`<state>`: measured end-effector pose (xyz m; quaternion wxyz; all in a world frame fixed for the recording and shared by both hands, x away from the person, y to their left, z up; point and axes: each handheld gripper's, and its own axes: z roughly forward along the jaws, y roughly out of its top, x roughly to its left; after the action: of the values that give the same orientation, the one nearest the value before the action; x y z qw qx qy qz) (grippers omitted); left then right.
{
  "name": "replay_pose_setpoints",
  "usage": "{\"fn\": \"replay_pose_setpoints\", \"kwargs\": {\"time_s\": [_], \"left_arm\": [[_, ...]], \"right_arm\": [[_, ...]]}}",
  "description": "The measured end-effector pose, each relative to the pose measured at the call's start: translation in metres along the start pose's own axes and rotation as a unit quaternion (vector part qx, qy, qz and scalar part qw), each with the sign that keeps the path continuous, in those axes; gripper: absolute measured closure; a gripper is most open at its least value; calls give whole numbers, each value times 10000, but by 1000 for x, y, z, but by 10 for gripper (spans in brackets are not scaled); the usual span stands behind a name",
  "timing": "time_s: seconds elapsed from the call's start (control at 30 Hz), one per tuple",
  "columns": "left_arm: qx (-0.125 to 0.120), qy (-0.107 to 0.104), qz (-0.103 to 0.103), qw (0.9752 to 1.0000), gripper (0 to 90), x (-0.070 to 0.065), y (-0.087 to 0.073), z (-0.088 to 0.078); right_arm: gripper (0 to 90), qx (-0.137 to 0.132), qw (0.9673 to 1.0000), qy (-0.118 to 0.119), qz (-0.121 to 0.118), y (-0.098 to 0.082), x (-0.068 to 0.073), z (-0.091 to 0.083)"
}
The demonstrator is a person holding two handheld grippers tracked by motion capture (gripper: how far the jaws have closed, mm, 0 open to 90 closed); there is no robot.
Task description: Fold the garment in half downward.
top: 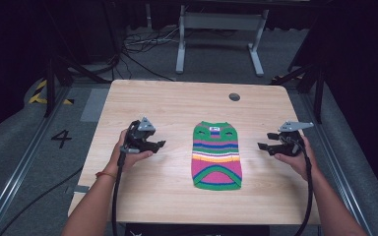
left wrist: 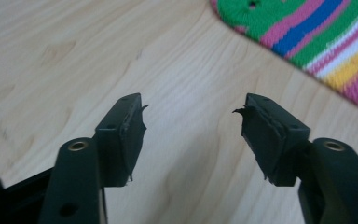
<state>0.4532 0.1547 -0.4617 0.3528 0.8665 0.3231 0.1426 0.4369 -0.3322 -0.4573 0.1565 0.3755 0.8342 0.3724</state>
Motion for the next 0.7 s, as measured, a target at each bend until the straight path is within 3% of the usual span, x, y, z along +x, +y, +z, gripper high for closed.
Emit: {"fn": "replay_pose_setpoints", "kwargs": {"time_s": [0.1,0.2,0.33,0.37,0.4,0.57,0.7], "left_arm": [[-34,-34,61,10000,430,-3,20,19],[-37,-86,42,9999,461,-4,28,29],[-70,-200,-59,9998,507,-2,55,62],[-70,-200,-59,9998,547,-2,55,62],[-70,-200,-59,9998,547,-2,55,62],[-140,-520,-62,9985,618,0,69,83],[-79,-499,-142,9986,632,-1,76,97]], "right_arm": [[412,43,10000,25,-65,14,-2,12],[430,52,9999,88,-78,26,-3,24],[450,53,9998,170,-122,41,-5,41],[450,53,9998,170,-122,41,-5,41],[450,58,9996,213,-149,49,-6,51],[481,141,9994,232,-216,60,-3,67],[514,179,9992,244,-257,67,-2,82]]}}
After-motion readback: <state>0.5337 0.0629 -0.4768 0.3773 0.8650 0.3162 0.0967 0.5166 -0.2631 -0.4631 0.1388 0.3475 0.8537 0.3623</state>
